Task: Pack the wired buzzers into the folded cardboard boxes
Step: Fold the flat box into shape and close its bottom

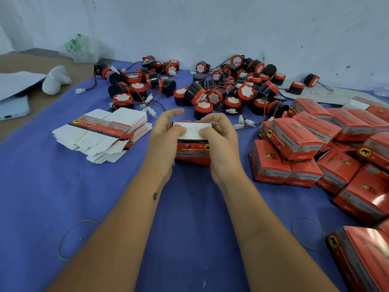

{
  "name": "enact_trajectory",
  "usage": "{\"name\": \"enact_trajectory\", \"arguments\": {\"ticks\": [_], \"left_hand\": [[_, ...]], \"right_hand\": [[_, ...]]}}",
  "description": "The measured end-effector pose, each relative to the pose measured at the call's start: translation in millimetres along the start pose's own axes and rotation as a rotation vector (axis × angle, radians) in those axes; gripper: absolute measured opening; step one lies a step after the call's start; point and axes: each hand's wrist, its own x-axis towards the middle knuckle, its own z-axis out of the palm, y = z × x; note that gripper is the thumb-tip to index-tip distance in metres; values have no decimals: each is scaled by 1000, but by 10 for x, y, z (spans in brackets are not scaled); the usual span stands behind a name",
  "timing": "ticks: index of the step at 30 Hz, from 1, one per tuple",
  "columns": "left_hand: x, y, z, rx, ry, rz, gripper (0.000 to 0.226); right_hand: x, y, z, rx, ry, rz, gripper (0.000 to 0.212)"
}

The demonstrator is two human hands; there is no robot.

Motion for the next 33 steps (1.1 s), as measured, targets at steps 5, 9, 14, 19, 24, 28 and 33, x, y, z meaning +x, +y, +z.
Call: {"name": "enact_trajectory", "arguments": {"ticks": [5, 9, 14, 19, 24, 28, 33], "left_hand": [[-16, -14, -2, 117, 28, 81, 51], [-18, -9, -13, -2, -3, 58, 31], [-23, 58, -39, -78, -15, 97, 28], [22, 110, -21, 188, 132, -19, 70], [100, 12, -166, 256, 34, -8, 59], [188, -84, -340, 907, 53, 84, 54], [216, -165, -343, 1060, 100, 57, 56]], "right_hand": [[-11, -30, 27, -153, 20, -67, 41], [-26, 9, 39, -209, 111, -83, 20], [-22, -6, 1, -581, 82, -125, 16], [-23, -23, -13, -356, 36, -254, 22], [113, 35, 11, -157, 47, -209, 9], [515, 138, -25, -463, 252, -114, 18], [1269, 268, -83, -593, 192, -108, 49]]}}
